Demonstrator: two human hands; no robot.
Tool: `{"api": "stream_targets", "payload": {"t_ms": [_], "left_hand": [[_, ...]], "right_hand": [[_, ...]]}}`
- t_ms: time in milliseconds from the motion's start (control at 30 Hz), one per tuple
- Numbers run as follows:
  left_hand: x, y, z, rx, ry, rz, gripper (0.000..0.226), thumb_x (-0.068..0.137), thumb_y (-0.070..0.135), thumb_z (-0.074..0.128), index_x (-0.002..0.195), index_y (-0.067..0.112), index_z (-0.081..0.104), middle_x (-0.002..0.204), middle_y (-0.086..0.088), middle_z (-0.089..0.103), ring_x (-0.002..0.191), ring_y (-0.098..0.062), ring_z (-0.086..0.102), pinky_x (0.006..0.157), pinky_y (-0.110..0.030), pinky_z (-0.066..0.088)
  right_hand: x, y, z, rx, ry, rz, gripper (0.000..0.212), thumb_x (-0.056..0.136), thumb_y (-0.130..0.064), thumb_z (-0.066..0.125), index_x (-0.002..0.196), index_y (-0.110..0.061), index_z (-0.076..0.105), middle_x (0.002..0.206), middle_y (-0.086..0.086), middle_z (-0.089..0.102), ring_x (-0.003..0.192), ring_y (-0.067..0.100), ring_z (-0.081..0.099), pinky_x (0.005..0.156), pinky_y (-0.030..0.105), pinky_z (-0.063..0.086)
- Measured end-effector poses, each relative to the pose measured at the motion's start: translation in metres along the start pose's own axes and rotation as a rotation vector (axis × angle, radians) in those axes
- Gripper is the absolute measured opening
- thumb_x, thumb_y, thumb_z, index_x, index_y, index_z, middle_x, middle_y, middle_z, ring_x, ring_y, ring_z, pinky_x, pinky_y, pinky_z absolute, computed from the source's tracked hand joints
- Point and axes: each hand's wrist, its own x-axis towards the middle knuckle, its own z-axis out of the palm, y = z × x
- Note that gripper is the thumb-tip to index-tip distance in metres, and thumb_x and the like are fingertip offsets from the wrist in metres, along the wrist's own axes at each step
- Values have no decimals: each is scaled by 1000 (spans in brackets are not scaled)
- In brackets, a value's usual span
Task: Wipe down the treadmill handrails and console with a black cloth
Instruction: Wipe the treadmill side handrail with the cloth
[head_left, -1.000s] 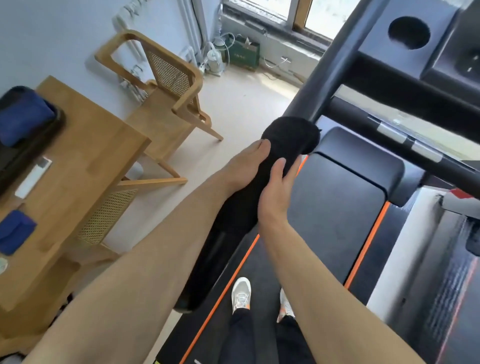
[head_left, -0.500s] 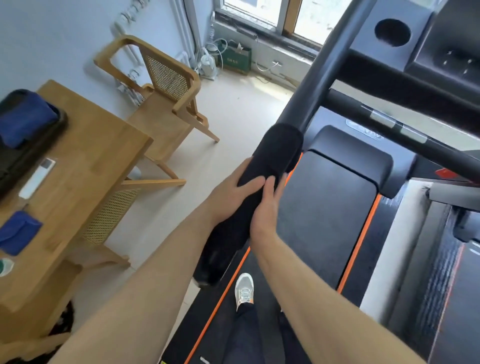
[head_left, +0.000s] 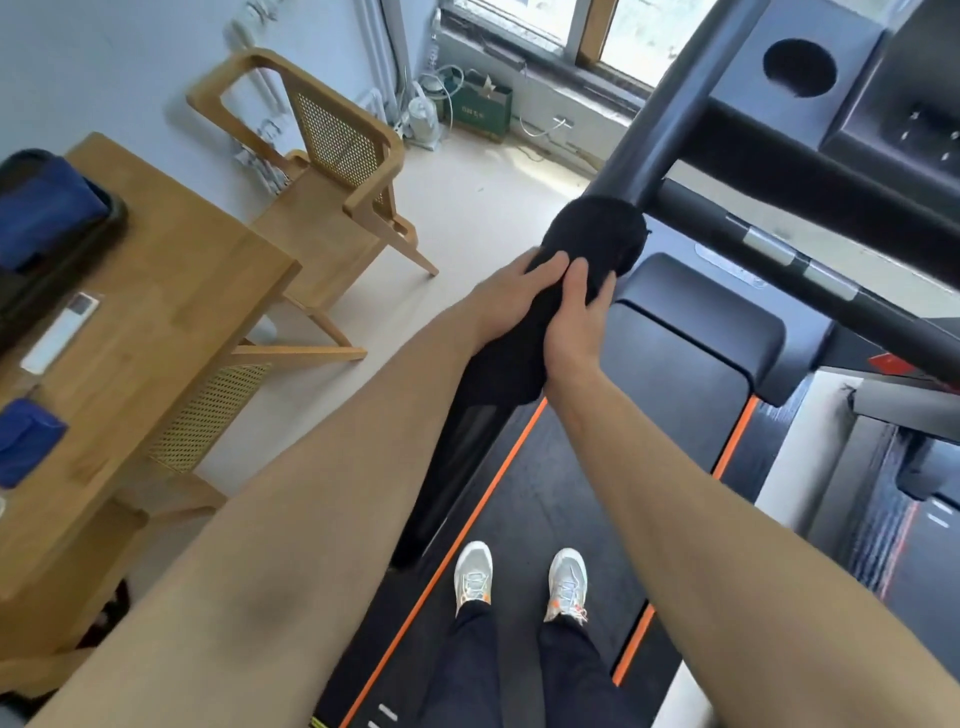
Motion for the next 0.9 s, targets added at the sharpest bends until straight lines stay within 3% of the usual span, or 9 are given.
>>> {"api": "stream_targets", "payload": {"t_ms": [67,167,267,367,467,567,633,767,900], "left_hand": [[-11,-2,0,-9,14,-3,50,85,67,54,129,44,59,124,12,68,113,-12,65,103,-38,48],[-53,-20,-1,-9,40,9,42,100,55,45,139,41,51,121,18,63,105,2,60,86,-19,45],[-103,-52,-5,1,96,-42,43,102,55,39,142,41,49,131,14,61,112,-6,57,92,-24,42],[-146,-82,-4,97,178,-103,42,101,58,34,136,44,52,135,5,62,120,-18,56,100,-36,42],[-187,-107,5,119,354,-116,38,102,52,32,123,37,61,116,2,71,106,-22,61,94,-41,46],[-220,-132,29,-163,608,-79,31,103,39,41,102,26,69,91,7,74,89,-15,65,80,-34,49],[-222,-143,36,-383,699,-92,29,104,28,44,90,24,70,82,10,73,79,-9,63,75,-29,49],[-202,-146,10,-299,540,-191,40,102,23,44,64,22,59,67,8,62,66,-10,52,64,-31,37],[-189,-129,-14,-304,354,-307,39,104,21,42,70,19,62,78,1,62,72,-12,53,70,-27,41]], "right_hand": [[-4,0,1,-82,5,-18,83,85,-71,42,156,-41,14,152,-5,45,133,19,49,112,47,41],[-34,10,1,-278,-14,-185,79,94,-53,39,160,-31,0,167,-2,16,150,17,24,122,44,25],[-75,31,-3,-568,-81,-341,71,103,-40,37,159,-31,-5,168,0,-14,154,17,2,123,38,13],[-113,53,-8,-785,-166,-402,66,103,-41,34,159,-33,1,166,4,-21,154,25,-4,121,50,24],[-147,68,-11,-1154,-190,-605,62,101,-38,31,158,-16,24,166,23,-4,153,41,-3,122,56,15],[-173,76,-13,-1347,-309,-830,53,100,-35,32,145,-13,49,163,18,25,152,41,10,122,56,13],[-173,71,-11,-1465,-423,-988,46,99,-35,34,127,-13,63,147,13,51,148,37,27,121,54,13],[-149,44,12,-1678,-577,-1126,47,95,-37,33,84,-14,72,98,6,73,107,30,61,112,46,26],[-140,30,37,-1887,-703,-989,42,97,-30,34,59,-16,46,81,5,69,83,27,55,97,41,31]]}}
